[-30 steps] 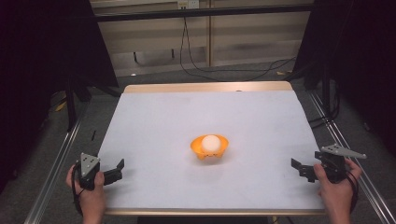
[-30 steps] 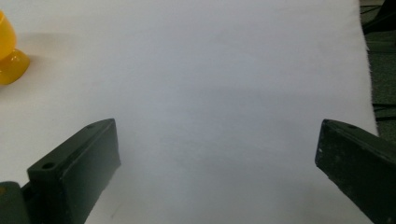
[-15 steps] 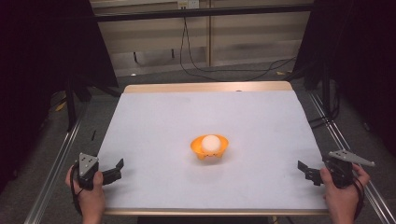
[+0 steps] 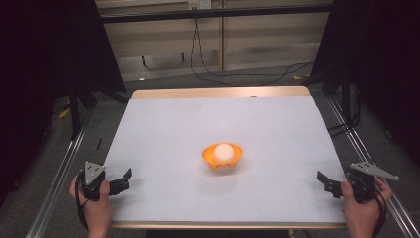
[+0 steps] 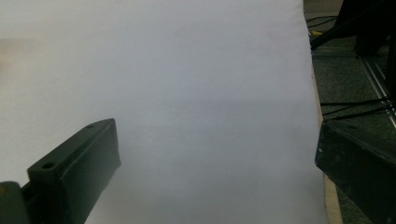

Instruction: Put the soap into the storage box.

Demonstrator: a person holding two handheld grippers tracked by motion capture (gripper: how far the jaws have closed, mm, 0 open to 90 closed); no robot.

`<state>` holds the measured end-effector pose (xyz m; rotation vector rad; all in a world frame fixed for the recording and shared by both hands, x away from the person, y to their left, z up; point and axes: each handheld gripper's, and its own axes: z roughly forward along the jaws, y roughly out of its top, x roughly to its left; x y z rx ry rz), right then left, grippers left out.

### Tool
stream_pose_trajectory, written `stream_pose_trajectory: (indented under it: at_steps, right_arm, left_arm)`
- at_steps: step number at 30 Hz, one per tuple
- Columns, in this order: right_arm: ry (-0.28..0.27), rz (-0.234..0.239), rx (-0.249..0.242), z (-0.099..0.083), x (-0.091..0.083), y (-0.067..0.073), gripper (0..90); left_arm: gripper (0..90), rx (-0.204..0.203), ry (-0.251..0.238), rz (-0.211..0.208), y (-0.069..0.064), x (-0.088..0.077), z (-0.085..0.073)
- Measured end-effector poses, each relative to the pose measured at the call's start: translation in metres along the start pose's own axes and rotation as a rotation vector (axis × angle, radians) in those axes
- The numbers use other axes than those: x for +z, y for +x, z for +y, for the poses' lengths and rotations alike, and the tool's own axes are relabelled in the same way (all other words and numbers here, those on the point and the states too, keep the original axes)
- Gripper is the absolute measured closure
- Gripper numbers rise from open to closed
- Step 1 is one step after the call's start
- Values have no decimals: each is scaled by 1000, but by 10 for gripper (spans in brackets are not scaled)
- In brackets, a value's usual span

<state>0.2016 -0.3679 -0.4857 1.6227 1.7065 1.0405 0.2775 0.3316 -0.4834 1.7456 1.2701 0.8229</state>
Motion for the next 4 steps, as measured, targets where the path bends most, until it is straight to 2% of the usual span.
stream_pose_trajectory:
  at_steps: [4]
  right_arm:
    - [10,-3,-15,0,1,1,0]
  left_arm:
    - [0,0,0,1,0,0,0]
